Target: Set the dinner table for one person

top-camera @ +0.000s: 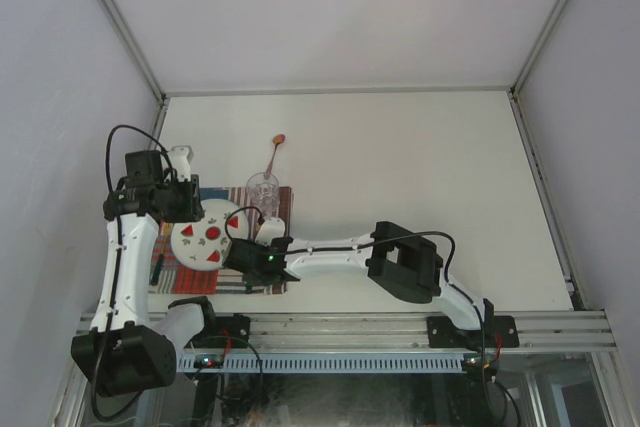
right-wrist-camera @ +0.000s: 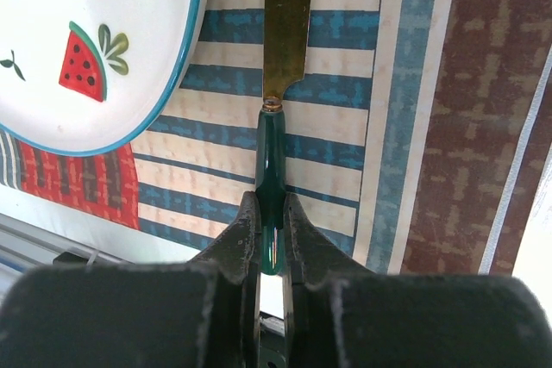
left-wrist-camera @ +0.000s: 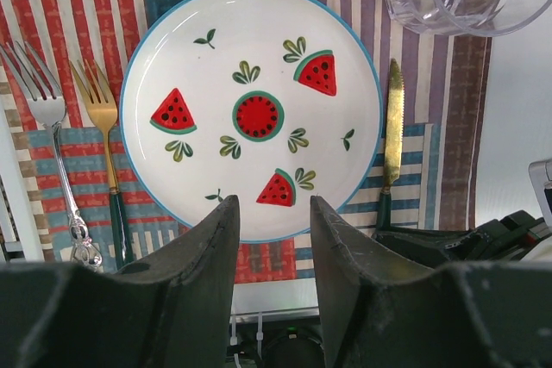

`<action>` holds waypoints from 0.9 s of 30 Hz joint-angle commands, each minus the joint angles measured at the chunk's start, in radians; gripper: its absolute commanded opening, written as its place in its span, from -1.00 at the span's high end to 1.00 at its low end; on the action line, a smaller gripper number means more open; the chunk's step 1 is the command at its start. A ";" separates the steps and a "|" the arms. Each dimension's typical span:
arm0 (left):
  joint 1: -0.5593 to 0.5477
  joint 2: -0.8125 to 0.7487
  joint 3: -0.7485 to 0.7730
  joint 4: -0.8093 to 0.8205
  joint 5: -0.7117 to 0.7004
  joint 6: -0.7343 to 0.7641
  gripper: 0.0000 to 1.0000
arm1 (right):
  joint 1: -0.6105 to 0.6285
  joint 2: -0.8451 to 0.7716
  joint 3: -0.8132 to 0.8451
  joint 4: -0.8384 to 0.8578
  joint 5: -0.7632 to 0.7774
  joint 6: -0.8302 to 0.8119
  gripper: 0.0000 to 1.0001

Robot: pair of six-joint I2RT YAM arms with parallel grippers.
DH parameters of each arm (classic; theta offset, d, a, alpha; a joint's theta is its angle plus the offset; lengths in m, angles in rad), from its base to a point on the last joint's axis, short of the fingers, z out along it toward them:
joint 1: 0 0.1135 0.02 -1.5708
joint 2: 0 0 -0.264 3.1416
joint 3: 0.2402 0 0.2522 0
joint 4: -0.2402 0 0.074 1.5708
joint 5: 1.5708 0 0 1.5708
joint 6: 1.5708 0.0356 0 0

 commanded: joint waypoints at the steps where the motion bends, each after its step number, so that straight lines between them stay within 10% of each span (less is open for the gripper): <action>1: 0.011 0.009 -0.024 0.032 0.029 0.019 0.14 | -0.017 0.009 -0.052 -0.151 -0.022 -0.073 1.00; 22: 0.017 0.079 0.006 0.058 0.041 0.021 0.14 | -0.057 0.027 -0.022 -0.173 -0.037 -0.167 1.00; 27: 0.019 0.085 0.003 0.063 0.044 0.025 0.14 | -0.056 0.028 -0.006 -0.176 -0.023 -0.161 0.65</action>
